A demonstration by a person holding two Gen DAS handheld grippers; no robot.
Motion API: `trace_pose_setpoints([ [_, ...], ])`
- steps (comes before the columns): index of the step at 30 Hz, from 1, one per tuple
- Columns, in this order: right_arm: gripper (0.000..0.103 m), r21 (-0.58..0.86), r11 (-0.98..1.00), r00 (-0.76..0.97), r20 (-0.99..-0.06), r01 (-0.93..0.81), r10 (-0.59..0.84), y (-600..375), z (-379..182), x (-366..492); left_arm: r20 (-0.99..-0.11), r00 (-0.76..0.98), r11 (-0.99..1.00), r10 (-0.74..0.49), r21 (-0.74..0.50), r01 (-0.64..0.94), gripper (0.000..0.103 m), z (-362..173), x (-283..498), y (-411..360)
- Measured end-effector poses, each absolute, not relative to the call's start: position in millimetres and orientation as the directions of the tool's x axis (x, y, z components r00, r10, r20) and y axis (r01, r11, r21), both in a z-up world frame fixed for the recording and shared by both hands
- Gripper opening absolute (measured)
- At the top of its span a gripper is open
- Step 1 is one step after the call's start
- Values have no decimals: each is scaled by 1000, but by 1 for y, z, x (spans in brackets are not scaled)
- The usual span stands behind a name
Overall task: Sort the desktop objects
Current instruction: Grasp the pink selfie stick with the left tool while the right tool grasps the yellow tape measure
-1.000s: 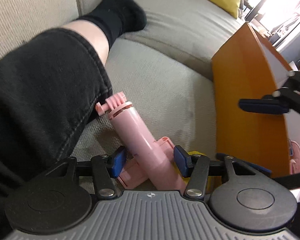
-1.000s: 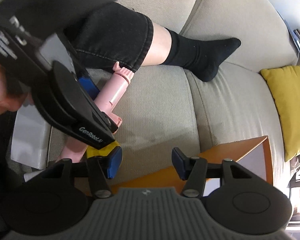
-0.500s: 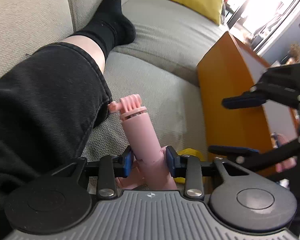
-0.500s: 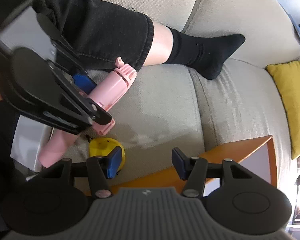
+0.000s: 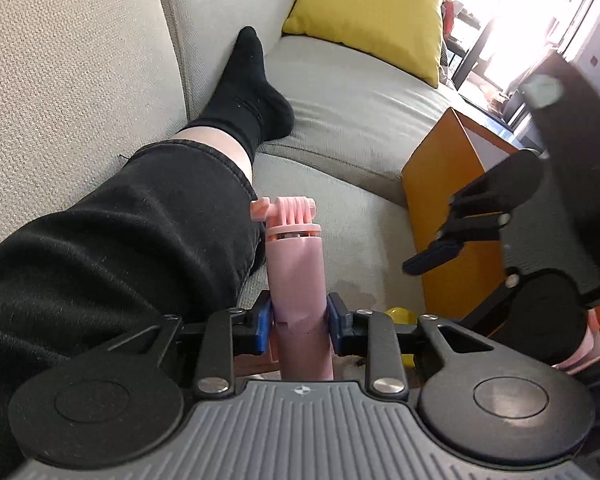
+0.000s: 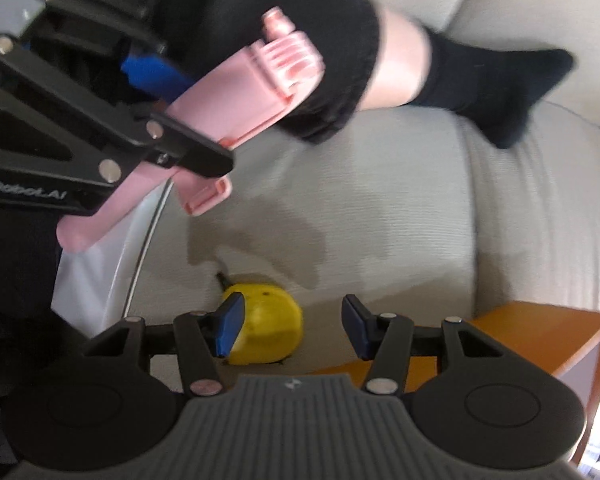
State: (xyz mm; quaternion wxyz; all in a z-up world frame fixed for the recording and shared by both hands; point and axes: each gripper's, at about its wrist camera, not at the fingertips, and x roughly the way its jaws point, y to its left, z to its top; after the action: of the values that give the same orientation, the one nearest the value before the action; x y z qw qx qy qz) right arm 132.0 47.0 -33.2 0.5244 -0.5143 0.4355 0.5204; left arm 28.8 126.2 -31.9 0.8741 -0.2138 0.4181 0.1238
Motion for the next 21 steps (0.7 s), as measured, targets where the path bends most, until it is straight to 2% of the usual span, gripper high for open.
trace_pose_setpoints([
  [4,57,-61,-121,59,-998,-991,25,55,-50,126,-782,622,893,52,-242,-379,33,-34,27,123],
  [12,56,4,-72,0,-999,-997,-54,60,-72,134,-759,651,902,28,-260,-343,33,-34,14,125],
  [15,57,21,-62,-18,-998,-998,-55,63,-74,136,-756,654,906,25,-260,-335,33,-34,13,124],
  [21,52,21,-57,-19,-999,-998,-40,65,-72,135,-762,647,910,31,-246,-333,33,-37,15,122],
])
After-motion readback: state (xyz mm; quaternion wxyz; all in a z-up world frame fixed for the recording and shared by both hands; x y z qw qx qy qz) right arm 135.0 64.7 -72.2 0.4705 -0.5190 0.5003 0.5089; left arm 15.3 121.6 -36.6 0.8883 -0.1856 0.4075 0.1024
